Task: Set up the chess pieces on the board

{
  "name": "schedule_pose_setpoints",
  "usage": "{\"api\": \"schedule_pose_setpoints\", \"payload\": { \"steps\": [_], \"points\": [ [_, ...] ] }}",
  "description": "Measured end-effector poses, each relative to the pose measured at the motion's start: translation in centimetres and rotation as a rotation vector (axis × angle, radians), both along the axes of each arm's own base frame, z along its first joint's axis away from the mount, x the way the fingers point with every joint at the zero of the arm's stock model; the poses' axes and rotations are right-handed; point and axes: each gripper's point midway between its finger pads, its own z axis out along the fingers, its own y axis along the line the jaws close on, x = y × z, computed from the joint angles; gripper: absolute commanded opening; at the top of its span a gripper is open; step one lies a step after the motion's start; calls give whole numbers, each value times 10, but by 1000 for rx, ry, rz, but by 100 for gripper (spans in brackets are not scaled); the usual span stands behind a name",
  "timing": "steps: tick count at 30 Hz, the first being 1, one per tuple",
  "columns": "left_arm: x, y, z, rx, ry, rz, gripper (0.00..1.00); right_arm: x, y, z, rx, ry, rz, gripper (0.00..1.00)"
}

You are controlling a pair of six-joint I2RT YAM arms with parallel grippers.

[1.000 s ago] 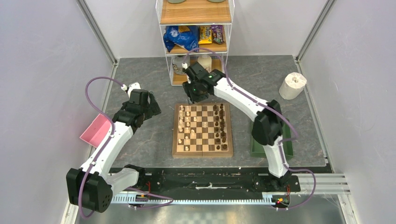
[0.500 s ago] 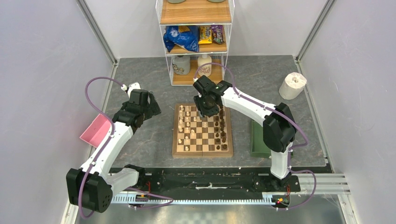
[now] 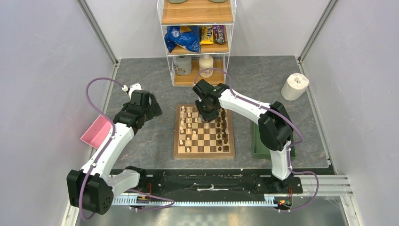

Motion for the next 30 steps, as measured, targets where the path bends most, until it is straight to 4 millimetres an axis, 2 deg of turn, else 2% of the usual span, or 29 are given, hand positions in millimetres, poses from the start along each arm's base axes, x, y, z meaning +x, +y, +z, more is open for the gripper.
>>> {"api": "schedule_pose_setpoints", "payload": {
  "steps": [7,17,22,30],
  "points": [
    [0,0,0,0,0,0,95,-2,1,-3,-6,7,1,37],
    [0,0,-1,1,2,0,95,-4,1,-4,-12,12,5,39],
    [0,0,-1,0,2,0,95,-6,2,-12,-26,26,11,38],
    [0,0,-1,0,2,0,95,-11,2,-16,-42,39,19,24]
  ]
}}
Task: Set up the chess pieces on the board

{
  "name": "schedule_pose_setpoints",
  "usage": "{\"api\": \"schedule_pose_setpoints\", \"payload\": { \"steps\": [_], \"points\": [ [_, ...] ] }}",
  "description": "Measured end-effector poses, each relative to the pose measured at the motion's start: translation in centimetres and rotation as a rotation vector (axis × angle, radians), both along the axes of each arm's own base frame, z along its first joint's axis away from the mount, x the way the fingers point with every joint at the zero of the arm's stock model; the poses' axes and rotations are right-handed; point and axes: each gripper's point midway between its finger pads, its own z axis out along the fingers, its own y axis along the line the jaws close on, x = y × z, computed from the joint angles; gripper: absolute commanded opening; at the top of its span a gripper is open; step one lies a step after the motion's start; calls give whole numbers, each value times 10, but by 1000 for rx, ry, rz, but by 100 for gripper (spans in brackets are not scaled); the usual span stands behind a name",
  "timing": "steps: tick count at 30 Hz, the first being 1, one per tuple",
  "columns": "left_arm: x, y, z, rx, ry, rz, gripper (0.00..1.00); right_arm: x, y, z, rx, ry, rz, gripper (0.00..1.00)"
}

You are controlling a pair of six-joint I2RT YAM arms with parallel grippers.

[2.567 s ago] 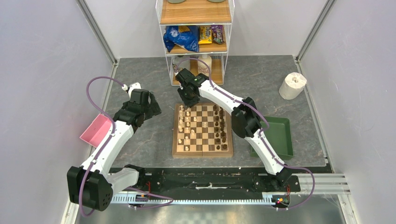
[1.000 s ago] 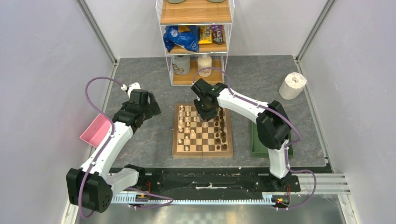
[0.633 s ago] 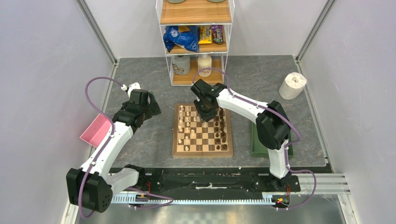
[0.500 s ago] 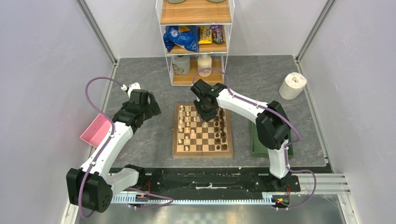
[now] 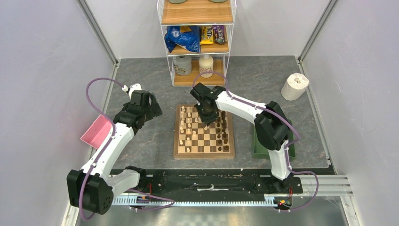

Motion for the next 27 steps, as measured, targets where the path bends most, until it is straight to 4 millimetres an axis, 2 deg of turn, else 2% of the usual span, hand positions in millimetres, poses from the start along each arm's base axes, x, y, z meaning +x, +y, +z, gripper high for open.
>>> {"api": "schedule_pose_setpoints", "payload": {
  "steps": [9,13,17,21,27],
  "points": [
    [0,0,0,0,0,0,95,-1,-2,0,-29,-20,13,21],
    [0,0,0,0,0,0,95,-8,3,8,-47,-30,40,21],
    [0,0,0,-1,0,0,95,-16,19,27,-31,-71,80,21],
    [-1,0,-2,0,3,0,95,-26,44,52,20,-120,131,21],
    [-4,1,-3,-1,3,1,95,-44,75,73,76,-146,199,21]
  ]
}}
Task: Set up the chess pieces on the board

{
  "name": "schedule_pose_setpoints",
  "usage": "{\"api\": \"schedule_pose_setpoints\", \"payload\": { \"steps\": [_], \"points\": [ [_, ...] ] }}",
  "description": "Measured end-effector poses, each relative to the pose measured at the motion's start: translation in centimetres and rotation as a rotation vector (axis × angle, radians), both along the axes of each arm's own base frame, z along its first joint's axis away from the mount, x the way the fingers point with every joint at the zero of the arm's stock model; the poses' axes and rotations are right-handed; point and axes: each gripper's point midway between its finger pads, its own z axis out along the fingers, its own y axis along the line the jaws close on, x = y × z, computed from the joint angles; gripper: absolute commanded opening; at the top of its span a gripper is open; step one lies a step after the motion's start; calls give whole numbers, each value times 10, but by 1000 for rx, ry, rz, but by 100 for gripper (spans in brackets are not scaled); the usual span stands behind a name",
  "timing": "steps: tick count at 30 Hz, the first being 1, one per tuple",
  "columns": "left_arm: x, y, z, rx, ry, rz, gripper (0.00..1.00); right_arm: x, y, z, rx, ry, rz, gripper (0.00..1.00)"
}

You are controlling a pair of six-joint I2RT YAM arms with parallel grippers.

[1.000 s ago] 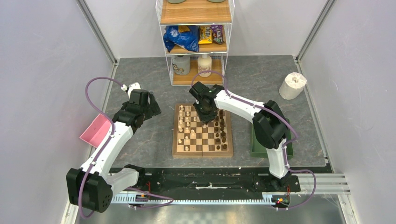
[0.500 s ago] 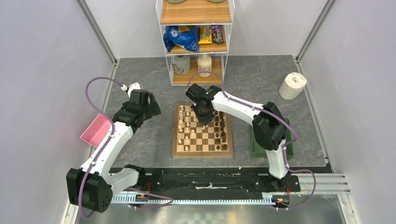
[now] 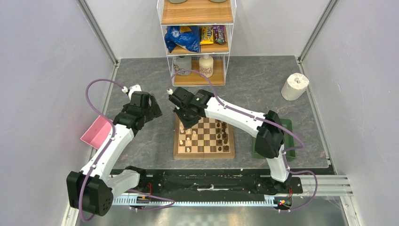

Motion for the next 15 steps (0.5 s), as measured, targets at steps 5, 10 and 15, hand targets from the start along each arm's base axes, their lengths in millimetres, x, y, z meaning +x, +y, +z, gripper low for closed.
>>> {"api": "schedule_pose_setpoints", "payload": {
  "steps": [5,10,15],
  "points": [
    [0,0,1,-3,-6,3,95,-9,21,-7,4,7,40,21],
    [0,0,2,-5,-7,5,95,-10,22,-31,-44,35,43,22],
    [0,0,2,-6,-7,5,95,-10,21,-47,-75,55,43,22]
  ]
}}
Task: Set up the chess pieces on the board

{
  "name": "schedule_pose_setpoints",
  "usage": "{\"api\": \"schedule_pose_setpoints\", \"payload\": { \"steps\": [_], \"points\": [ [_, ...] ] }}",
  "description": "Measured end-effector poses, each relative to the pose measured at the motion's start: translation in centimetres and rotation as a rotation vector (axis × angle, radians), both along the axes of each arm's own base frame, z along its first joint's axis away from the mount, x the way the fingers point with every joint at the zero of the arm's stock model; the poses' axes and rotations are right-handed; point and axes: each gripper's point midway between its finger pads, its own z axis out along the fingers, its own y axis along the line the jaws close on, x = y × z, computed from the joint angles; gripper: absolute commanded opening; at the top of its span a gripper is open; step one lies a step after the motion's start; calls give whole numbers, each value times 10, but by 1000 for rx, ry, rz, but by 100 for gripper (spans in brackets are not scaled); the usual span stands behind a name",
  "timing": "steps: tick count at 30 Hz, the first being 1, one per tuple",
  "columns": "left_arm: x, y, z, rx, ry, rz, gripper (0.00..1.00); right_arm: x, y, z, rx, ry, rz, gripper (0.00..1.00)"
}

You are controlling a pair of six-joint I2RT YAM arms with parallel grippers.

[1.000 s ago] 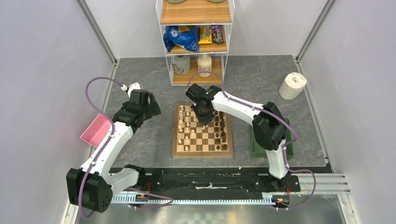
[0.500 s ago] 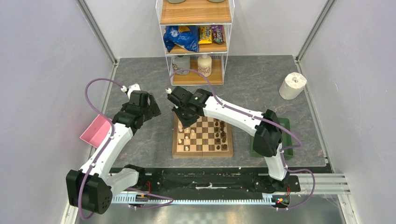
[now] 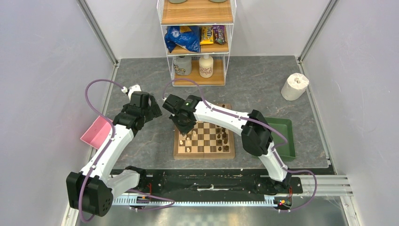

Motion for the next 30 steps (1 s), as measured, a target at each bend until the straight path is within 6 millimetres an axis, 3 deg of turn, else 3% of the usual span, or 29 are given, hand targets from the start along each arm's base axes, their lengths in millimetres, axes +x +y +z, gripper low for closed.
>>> {"api": "schedule_pose_setpoints", "payload": {
  "steps": [14,30],
  "points": [
    [-2,0,-4,1,8,2,95,4,5,-16,-21,10,-1,23],
    [-3,1,-6,2,13,2,95,6,9,-20,-20,8,-1,26]
  ]
}}
